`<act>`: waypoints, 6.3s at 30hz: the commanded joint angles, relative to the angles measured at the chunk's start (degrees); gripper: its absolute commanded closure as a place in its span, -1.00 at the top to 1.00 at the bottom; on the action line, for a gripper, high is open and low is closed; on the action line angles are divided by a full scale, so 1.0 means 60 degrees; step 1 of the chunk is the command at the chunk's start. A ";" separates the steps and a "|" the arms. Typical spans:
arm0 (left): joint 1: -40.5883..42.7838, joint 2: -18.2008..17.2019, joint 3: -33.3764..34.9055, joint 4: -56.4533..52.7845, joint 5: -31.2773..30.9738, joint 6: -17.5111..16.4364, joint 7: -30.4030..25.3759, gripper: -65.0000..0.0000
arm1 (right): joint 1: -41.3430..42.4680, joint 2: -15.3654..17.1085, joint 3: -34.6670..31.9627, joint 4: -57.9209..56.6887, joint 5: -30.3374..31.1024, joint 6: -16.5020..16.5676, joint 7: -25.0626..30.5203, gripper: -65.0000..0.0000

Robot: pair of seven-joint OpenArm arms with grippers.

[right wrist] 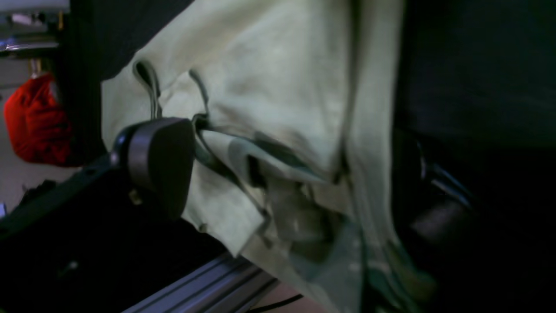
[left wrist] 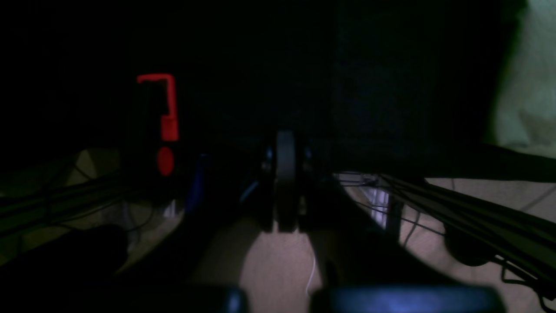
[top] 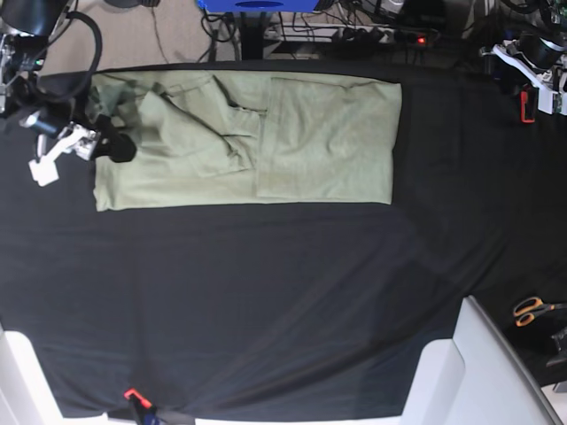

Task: Fold the T-shirt properly
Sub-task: 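Grasp the other shirt end with the right gripper, then fold the grasped end with the right gripper over onto the folded shirt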

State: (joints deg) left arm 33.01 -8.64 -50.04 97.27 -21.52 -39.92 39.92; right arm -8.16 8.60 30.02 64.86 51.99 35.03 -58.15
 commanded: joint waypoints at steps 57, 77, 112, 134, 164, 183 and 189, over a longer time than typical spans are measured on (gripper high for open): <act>-0.0543 -0.0134 0.0758 -0.0542 0.0693 -0.0013 -0.0170 -1.00 | -0.1152 0.0991 -0.4644 0.6076 -0.1273 -0.7779 0.0571 -1.00; -0.0557 -0.0149 0.0758 -0.0557 0.0693 -0.0013 -0.0170 -1.00 | -0.0932 -0.0122 -0.9480 0.7249 -0.5653 -1.0182 0.0893 -1.00; -0.0557 -0.0149 0.0772 -0.0615 0.0693 -0.0013 -0.0170 -1.00 | -0.0698 -0.1148 -1.0901 0.6208 -0.6225 -1.0182 0.2168 -1.00; -0.0557 -0.0149 0.1329 -0.0615 0.0707 -0.0013 -0.0170 -1.00 | -0.0669 -0.1353 -1.0901 0.6047 -0.6196 -0.9523 0.2402 -1.00; -0.1012 -0.0208 0.1285 -0.1260 0.0912 -0.0013 -0.0170 -1.00 | -0.0068 -0.1587 -1.0901 0.4582 -0.6196 -0.6636 0.1655 -0.28; -0.1554 -0.0149 0.1315 -0.1304 0.1909 -0.0013 -0.0170 -1.00 | 0.1602 -0.1880 -1.3157 0.3161 -0.6196 -0.4805 0.1318 -0.29; -0.1554 -0.0149 0.1300 -0.1304 0.1909 -0.0013 -0.0170 -1.00 | 0.2320 -0.1836 -1.4872 0.3600 -0.6225 -0.4878 0.1098 -0.29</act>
State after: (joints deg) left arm 23.53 -8.75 -41.91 88.64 -9.43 -39.92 39.70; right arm 4.75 -1.91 -59.59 85.17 14.72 5.72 -52.34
